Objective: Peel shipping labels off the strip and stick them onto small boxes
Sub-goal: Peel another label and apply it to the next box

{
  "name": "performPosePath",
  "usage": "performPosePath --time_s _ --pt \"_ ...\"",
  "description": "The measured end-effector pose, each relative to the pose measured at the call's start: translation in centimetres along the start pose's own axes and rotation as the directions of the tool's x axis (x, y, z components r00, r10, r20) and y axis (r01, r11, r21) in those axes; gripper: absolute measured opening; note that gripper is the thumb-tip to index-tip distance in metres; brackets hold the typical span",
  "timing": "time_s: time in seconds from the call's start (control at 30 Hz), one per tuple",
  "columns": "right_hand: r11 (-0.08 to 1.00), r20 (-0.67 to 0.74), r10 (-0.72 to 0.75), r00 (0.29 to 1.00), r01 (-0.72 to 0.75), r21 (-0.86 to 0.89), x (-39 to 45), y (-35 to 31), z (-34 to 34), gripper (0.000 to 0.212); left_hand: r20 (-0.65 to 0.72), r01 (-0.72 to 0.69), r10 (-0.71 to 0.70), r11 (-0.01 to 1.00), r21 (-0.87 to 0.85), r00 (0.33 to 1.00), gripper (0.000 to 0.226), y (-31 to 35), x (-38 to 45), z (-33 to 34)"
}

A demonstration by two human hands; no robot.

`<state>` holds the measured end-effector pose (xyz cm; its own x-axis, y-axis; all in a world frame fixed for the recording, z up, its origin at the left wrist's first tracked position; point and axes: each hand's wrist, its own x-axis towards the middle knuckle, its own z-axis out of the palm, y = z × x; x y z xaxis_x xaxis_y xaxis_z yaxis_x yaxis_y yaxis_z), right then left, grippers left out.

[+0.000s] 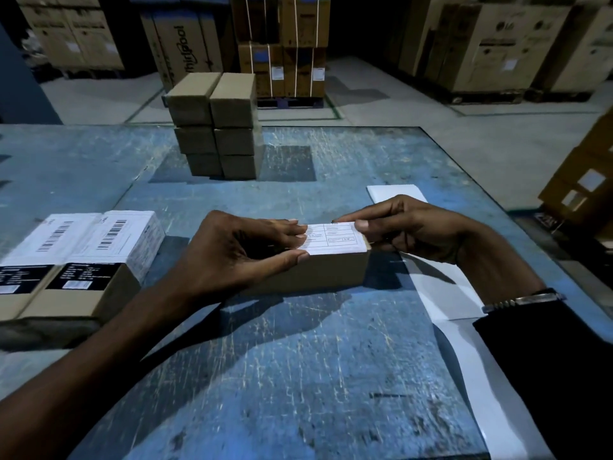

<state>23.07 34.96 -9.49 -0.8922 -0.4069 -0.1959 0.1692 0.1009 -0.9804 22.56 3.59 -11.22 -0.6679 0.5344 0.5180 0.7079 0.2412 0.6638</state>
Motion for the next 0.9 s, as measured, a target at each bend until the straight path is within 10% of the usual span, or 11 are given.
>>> performPosePath --time_s 0.23,0.9 --pt "0.986 -0.112 -0.071 0.991 0.053 -0.158 0.7 -0.1 1.1 0.034 -0.039 -0.017 0.02 0.998 0.068 0.999 0.029 0.0 -0.3 -0.2" --pt "0.945 0.128 -0.039 0.991 0.078 -0.318 -0.5 0.0 -0.1 0.068 0.001 -0.037 0.037 0.999 0.031 0.999 0.03 0.1 0.0 -0.7"
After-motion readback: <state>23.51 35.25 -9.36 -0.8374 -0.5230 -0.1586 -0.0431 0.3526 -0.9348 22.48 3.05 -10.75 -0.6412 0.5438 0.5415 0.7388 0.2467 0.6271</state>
